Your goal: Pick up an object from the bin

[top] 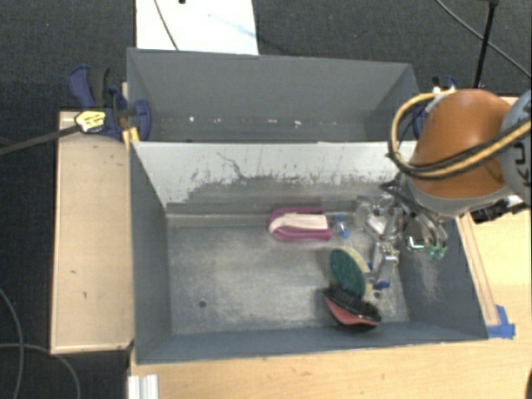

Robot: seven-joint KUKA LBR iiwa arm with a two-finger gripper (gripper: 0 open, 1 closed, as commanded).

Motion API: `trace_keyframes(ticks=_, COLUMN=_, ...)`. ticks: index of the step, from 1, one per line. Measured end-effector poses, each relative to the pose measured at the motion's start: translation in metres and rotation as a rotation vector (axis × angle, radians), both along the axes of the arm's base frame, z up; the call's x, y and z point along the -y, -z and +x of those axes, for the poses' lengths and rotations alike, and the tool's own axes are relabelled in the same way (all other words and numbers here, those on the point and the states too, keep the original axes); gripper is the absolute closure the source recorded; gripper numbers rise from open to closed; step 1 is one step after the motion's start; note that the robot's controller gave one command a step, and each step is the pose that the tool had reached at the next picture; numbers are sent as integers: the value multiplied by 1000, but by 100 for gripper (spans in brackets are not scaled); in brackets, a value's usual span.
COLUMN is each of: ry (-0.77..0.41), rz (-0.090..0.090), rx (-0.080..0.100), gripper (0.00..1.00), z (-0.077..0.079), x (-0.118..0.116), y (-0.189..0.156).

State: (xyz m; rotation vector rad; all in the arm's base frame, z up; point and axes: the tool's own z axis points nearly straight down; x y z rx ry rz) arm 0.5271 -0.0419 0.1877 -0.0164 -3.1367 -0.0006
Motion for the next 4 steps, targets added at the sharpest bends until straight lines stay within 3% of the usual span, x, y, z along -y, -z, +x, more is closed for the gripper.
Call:
trace_keyframes(ticks=1, ry=-401, rz=2, rx=8, gripper=0, z=25, x=-7, y=114)
trace_keyframes(ticks=2, ry=-249, rz=3, rx=10, gripper=0, z=25, x=25, y=87)
trace_keyframes(ticks=3, ry=-496, rz=0, rx=15, gripper=0, z=-9, x=-9, y=79)
trace_keyframes(ticks=4, ry=-680, rz=0, rx=6, gripper=0, z=7, x=-12, y=117)
